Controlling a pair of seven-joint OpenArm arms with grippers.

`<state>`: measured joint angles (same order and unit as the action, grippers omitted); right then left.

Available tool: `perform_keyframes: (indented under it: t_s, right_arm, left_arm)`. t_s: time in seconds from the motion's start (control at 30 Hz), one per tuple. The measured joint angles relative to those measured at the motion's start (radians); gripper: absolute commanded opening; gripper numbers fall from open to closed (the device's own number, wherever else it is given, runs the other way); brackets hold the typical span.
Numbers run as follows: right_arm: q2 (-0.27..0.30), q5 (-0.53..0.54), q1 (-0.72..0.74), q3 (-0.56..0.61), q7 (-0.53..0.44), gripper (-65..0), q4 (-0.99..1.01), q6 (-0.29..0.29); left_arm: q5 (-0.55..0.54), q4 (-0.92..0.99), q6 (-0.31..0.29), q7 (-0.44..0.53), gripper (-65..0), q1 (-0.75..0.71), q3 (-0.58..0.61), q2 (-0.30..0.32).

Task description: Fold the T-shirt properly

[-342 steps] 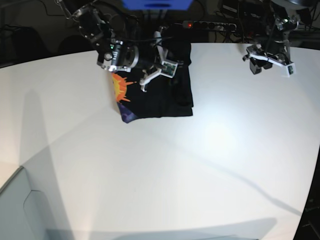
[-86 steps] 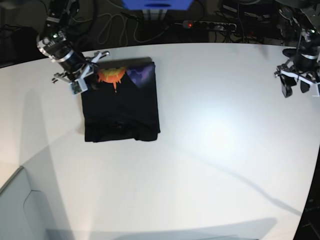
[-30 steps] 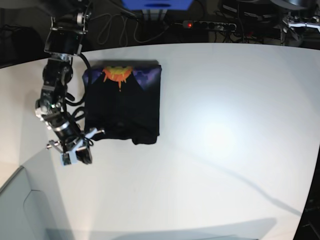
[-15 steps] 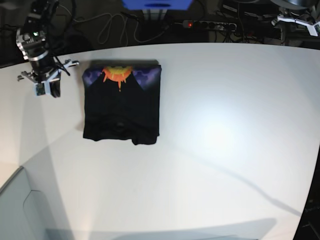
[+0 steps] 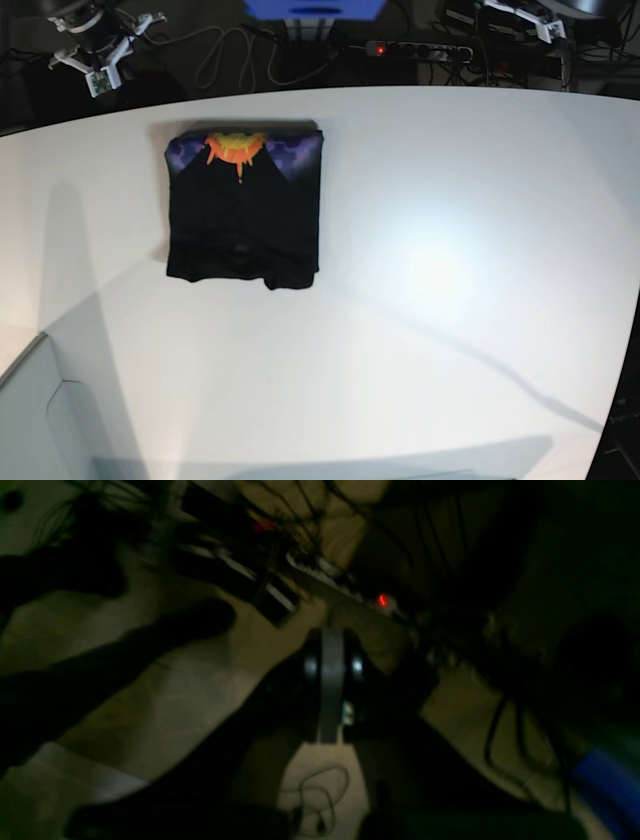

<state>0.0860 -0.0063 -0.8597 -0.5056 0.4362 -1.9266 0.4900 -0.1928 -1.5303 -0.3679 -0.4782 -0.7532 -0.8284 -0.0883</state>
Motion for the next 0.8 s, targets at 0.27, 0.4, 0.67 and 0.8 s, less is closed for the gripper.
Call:
perform_keyframes:
  t_s: [0.27,0.4,0.67,0.8]
  right_arm:
    - [-0.004,-0.019,0.019,0.003,-0.026,-65.0,0.248,0.012]
    - [0.0,-0.011,0.069,0.043,-0.152,-65.0,0.446,0.013]
    - [0.023,-0.039,0.241,0.189,-0.408,-65.0,0.96,0.013]
    - [0.028,-0.146,0.36,0.278,-0.596,-65.0,1.249,-0.019]
  left_arm:
    - [0.014,0.417,0.008,0.32,-65.0,0.012,0.233,0.086]
    - [0.009,0.649,0.008,0.452,-65.0,0.107,0.366,0.156]
    - [0.007,1.09,0.012,0.641,-65.0,0.342,0.623,0.223]
    - [0.003,1.175,0.009,0.634,-65.0,0.409,0.718,0.225]
